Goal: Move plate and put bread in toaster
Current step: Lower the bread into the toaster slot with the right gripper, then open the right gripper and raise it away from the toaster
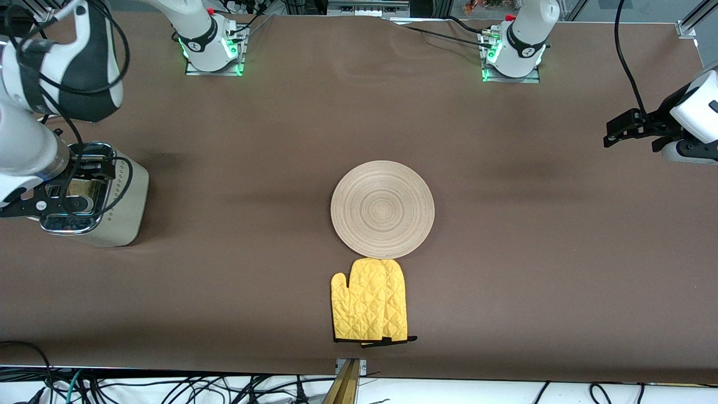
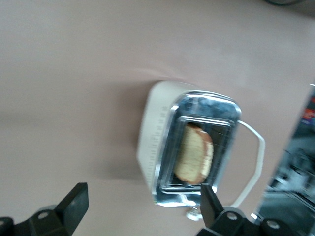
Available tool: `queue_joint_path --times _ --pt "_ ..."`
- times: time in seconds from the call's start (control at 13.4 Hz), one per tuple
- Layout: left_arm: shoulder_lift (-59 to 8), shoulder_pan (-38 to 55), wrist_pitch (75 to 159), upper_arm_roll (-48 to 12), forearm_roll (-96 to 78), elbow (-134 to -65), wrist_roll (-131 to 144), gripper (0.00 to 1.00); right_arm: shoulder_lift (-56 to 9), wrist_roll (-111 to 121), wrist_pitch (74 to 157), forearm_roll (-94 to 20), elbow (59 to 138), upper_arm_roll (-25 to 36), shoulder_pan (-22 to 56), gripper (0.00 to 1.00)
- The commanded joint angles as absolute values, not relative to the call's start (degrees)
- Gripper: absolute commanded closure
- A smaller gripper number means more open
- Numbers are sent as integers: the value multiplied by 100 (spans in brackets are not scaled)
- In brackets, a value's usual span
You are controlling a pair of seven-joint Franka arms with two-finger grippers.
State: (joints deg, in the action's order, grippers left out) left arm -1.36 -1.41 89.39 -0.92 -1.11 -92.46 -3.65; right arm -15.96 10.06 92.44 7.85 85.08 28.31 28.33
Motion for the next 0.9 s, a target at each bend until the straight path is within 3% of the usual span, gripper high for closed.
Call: queue_joint_path --times 0.0,0.3,0.6,0.82 --pt "-167 -123 8807 -105 -53 -9088 -308 0 -1117 1284 8783 -155 8614 2445 2349 0" --pt "-167 -123 8807 -105 -53 -9088 -308 0 -801 546 8177 -237 8622 1909 2110 0" --pt "-167 -123 8807 -105 -53 -9088 -308 0 -327 422 8086 -668 8726 1811 2013 0" --pt "-167 -123 8807 -105 -53 -9088 -308 0 508 10 8680 -572 9945 1609 2004 0"
